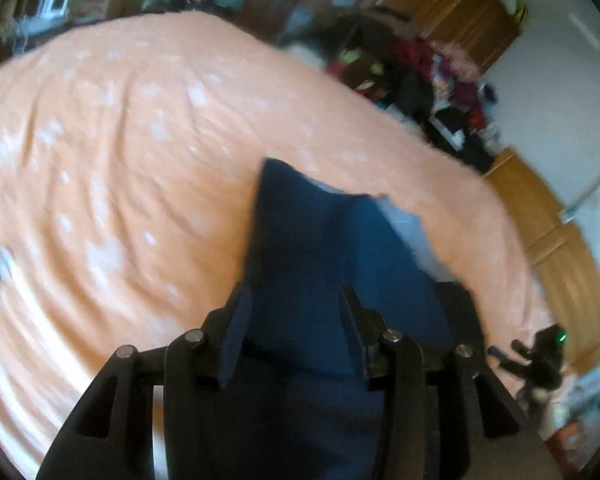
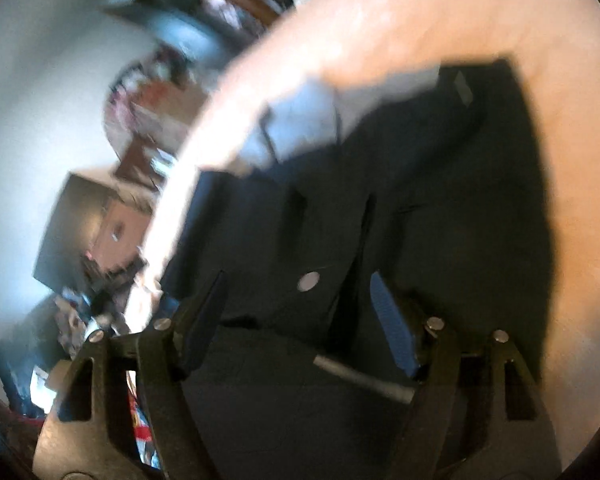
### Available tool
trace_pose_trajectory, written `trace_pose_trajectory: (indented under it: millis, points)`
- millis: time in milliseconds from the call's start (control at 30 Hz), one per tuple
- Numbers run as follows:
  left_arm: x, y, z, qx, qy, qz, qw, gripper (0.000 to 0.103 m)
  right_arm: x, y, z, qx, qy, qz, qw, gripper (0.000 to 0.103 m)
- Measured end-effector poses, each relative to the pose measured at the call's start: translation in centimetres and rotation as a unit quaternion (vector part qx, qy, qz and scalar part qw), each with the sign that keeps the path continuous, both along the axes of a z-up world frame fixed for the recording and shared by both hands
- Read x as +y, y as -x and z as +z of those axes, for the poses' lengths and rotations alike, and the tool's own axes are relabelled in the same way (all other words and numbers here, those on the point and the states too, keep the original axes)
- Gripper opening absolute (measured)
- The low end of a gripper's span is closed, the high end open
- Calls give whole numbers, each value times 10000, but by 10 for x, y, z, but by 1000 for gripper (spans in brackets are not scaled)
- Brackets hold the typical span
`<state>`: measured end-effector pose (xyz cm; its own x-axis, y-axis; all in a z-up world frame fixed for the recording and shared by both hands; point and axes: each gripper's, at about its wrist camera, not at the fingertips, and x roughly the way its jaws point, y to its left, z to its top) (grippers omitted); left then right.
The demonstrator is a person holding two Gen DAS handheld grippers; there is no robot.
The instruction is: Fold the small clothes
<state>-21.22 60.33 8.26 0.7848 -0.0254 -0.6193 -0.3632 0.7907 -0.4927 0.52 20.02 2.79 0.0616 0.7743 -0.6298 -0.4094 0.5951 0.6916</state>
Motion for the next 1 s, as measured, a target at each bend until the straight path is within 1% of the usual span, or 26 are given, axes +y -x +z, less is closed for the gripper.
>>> trace_pose_trajectory:
  millis: [67, 100, 133, 167, 200, 233, 300, 333, 367, 400, 433, 467, 500, 533, 567, 633, 667, 767, 833, 900, 933, 967, 1000]
  points:
    - [16, -20, 2, 261, -124, -128, 9995, 45, 15, -8, -14, 57, 271, 66, 9996, 71]
    - [20, -30, 3, 429, -248, -212, 9985, 45, 18, -10, -16, 33, 297, 52, 9995, 71]
    - [21, -39, 5, 512, -355, -302, 9976, 44, 20, -11, -17, 32, 281, 13, 9996, 71]
    - [21, -48, 7, 535, -458, -399, 9967, 42, 21, -10, -17, 27, 265, 0, 9996, 71]
    - [20, -55, 10, 526, -503, -513, 9960, 42, 22, -10, -17, 20, 248, -14, 9997, 71]
    - [17, -61, 7, 549, -564, -662, 9947, 42, 21, -9, -18, 22, 228, -29, 9997, 71]
    - [5, -79, -5, 849, -756, -878, 9896, 42, 21, -8, -19, 24, 210, -35, 9998, 71]
    - [-4, -84, -20, 1158, -937, -953, 9842, 42, 20, -8, -19, 18, 215, -30, 9998, 71]
    - [-10, -89, -37, 1673, -1310, -1011, 9719, 43, 20, -7, -19, 8, 231, -21, 9997, 71]
    - [-16, -92, -56, 2173, -1850, -1071, 9524, 45, 21, -7, -17, -9, 255, 7, 9997, 67]
    - [-19, -89, -61, 2089, -2091, -1123, 9487, 46, 22, -6, -13, -70, 295, 83, 9995, 58]
    - [-15, -85, -62, 2044, -1959, -1054, 9533, 46, 22, -4, -9, -131, 298, 146, 9994, 55]
    - [-10, -82, -61, 2030, -1825, -949, 9573, 46, 21, -3, -6, -196, 288, 180, 9992, 55]
    - [-11, -80, -64, 2021, -1850, -939, 9571, 46, 17, -2, -3, -225, 242, 172, 9993, 55]
    - [-14, -79, -67, 2033, -1959, -946, 9546, 46, 14, -3, -2, -237, 241, 140, 9993, 55]
    - [-18, -81, -68, 2082, -2078, -936, 9512, 46, 10, -5, -5, -220, 351, 83, 9991, 55]
    - [-18, -80, -69, 2093, -2059, -920, 9515, 46, 9, -6, -7, -193, 407, 65, 9990, 55]
    - [-13, -79, -65, 2001, -1855, -858, 9582, 46, 12, -5, -15, -70, 442, 176, 9988, 55]
    - [-11, -75, -64, 1914, -1719, -826, 9628, 46, 15, -6, -14, -105, 469, 202, 9986, 55]
    - [-9, -74, -65, 1889, -1656, -822, 9644, 46, 19, -8, -14, -144, 511, 210, 9984, 56]
    - [-10, -74, -65, 1891, -1650, -824, 9645, 46, 24, -10, -13, -231, 570, 235, 9978, 55]
    - [-10, -74, -65, 1898, -1660, -827, 9641, 46, 28, -10, -12, -333, 643, 245, 9971, 52]
    - [-8, -70, -63, 1906, -1669, -828, 9638, 46, 33, -9, -9, -489, 779, 294, 9953, 28]
